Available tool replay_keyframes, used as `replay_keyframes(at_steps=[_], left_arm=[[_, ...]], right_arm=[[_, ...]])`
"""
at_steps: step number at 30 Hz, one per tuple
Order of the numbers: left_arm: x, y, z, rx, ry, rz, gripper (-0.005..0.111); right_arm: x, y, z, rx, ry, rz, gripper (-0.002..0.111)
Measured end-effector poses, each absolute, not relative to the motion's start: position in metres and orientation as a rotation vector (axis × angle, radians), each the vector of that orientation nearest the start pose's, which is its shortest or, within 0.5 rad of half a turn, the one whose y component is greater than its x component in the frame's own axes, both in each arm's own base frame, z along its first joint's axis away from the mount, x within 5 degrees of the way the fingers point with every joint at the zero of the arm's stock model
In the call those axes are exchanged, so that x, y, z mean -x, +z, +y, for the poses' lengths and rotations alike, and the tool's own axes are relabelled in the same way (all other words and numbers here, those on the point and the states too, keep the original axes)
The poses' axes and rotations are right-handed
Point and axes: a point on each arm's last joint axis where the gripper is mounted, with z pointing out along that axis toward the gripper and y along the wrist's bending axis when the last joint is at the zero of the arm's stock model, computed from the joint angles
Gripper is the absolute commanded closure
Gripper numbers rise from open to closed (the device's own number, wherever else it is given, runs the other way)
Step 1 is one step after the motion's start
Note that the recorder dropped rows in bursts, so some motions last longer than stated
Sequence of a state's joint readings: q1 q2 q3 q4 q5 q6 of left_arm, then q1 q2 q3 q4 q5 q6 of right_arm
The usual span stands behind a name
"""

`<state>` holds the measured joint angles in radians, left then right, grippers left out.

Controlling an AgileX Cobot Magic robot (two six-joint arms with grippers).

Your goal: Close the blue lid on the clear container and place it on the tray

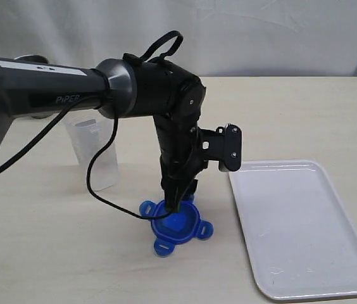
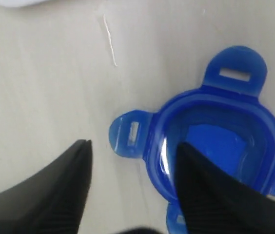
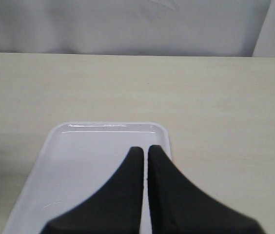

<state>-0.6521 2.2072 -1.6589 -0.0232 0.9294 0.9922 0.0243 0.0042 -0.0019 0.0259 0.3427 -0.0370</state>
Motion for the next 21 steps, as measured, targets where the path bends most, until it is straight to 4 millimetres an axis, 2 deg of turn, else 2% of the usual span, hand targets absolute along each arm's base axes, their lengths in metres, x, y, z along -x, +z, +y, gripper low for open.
replay_keyframes(at_steps=[3,10,15,21], left_arm=[[-0.357,0.144,-0.275,2.394,-0.011,-2.321,0.049],[-0.361,0.112,-0.271,2.293,-0.026,-2.316,0.049],[-0.365,0.111,-0.266,2.275,-0.021,-2.336,0.049],[-0.369,0.111,-0.258,2.205,0.068,-2.389,0.049]], right_arm=[[-0.054,0.183,0.002,0.040,0.016,1.828,0.104],[-0.054,0.183,0.002,0.040,0.016,1.828,0.104],[-0.054,0.183,0.002,0.040,0.016,1.828,0.104],[-0.054,0.183,0.002,0.040,0.016,1.828,0.104]])
